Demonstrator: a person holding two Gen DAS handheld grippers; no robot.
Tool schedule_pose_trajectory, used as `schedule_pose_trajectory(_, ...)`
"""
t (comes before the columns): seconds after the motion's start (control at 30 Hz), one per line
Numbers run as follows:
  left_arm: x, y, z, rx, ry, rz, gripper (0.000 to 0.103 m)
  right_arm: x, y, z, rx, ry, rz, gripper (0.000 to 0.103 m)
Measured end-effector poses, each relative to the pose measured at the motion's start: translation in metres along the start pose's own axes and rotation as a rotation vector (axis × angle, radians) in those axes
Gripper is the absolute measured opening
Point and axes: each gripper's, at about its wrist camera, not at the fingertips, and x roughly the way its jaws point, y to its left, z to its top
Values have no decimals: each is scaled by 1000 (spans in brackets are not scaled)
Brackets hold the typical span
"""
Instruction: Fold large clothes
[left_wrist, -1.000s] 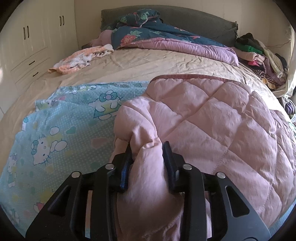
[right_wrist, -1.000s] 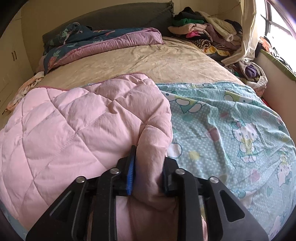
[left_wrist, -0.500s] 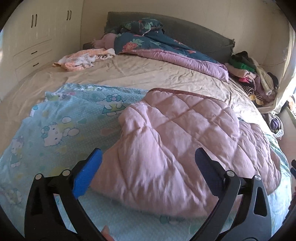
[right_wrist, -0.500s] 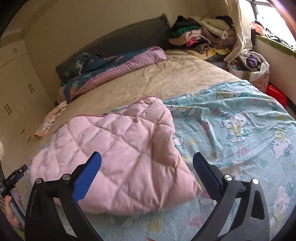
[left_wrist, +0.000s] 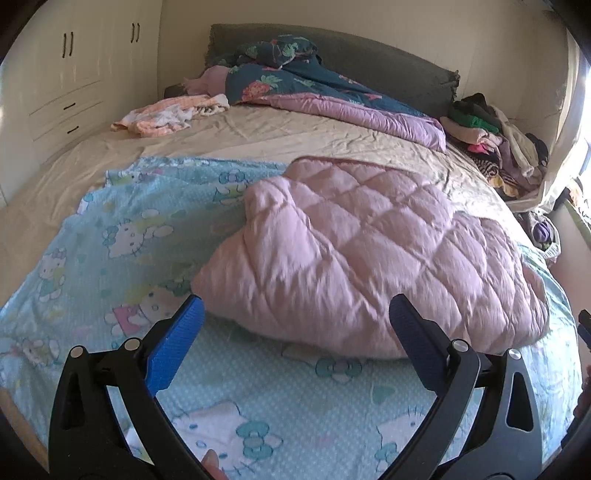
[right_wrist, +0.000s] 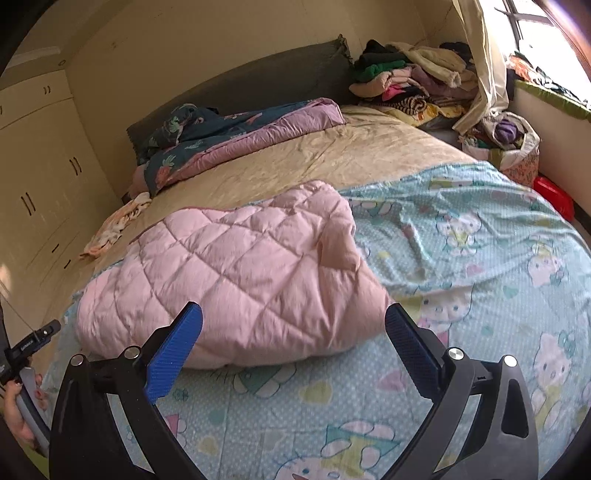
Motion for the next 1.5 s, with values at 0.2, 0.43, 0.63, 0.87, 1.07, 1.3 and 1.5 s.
schedule_pose_trajectory(0.2,6,-1,-13,-5,32,5,94,8,-1,-17,33,48,-6,99)
schedule_pose_trajectory(0.43,36,6,-24,-112,139,-97,94,29,-9,-26,100,104,-14,99)
schedule_pose_trajectory(0.63,71,17,-25,-262,211,-152,94,56,-16,-26,177,150,-4,99)
schedule_pose_trajectory(0.87,108,30,-24,-443,261,-247,94,82,-24,-24,265,181,-12,99)
schedule_pose_trajectory(1.07,128,34,-19,-535,260,-298,95,97,-24,-21,293,193,-10,99)
schedule_pose_trajectory(1.3,145,39,-15,-608,250,-331,95,117,-32,-19,365,199,0,99)
schedule_pose_trajectory(1.5,145,40,-18,-592,219,-333,95,141,-46,-22,447,197,59,99)
